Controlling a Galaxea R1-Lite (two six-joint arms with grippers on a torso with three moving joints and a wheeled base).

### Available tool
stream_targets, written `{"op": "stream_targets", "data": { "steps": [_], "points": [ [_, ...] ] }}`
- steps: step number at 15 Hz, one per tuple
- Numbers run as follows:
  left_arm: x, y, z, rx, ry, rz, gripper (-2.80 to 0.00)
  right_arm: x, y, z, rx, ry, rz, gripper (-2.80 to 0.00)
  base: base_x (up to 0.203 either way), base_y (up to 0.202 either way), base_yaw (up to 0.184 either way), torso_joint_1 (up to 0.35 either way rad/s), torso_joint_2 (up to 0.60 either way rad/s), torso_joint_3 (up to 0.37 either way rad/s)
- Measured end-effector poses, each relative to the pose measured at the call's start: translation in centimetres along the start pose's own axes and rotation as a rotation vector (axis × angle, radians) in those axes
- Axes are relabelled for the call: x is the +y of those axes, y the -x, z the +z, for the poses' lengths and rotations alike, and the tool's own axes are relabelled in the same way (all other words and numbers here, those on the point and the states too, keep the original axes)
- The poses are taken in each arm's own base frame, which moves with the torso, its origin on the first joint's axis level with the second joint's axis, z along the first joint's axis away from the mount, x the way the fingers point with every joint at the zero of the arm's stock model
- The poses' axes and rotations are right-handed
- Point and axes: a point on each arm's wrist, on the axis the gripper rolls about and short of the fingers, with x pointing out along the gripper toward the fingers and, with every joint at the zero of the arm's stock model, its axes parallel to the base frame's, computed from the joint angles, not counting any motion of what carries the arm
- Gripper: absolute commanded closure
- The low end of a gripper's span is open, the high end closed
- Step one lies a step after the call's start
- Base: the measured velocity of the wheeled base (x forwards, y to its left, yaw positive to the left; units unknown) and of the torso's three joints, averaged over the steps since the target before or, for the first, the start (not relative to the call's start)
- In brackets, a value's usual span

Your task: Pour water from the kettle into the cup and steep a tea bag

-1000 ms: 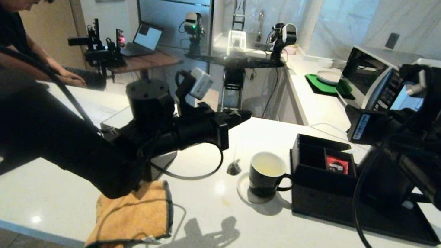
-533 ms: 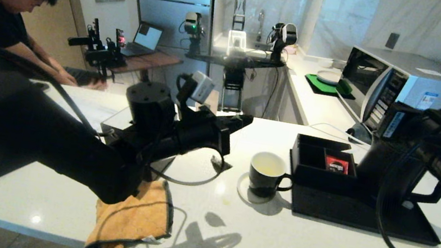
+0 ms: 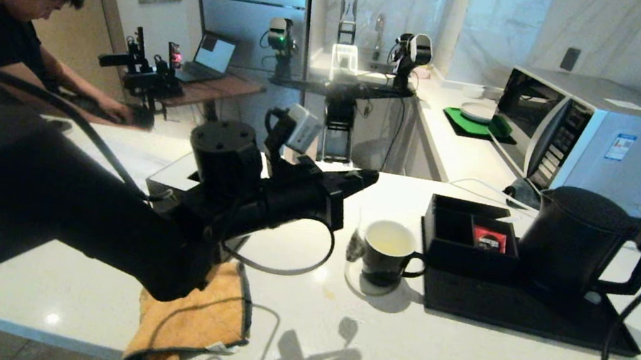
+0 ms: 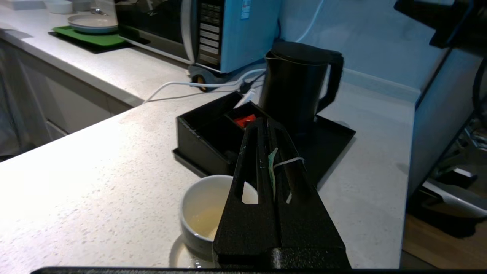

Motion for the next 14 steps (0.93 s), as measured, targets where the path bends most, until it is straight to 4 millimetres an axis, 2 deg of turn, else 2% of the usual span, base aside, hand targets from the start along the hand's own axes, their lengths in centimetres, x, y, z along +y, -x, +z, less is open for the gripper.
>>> {"op": "stream_targets", "data": {
  "steps": [4,8,14],
  "points": [
    [-0.2,-0.1,0.0,0.001,0.001,-0.004,0.0,-2.9,3.8,-1.2,0.008,0.014,-0.024,0.0,0.0,0.0,0.0,0.0,0.0,0.0],
    [-0.2,0.0,-0.1,0.003,0.002,-0.005,0.0,-5.8,8.4,-2.6,0.012,0.028,-0.055,0.0,0.0,0.0,0.0,0.0,0.0,0.0],
    [-0.1,-0.1,-0.3,0.008,0.003,-0.006,0.0,-8.6,14.8,-3.4,-0.012,0.059,-0.041,0.0,0.0,0.0,0.0,0.0,0.0,0.0]
  ]
}}
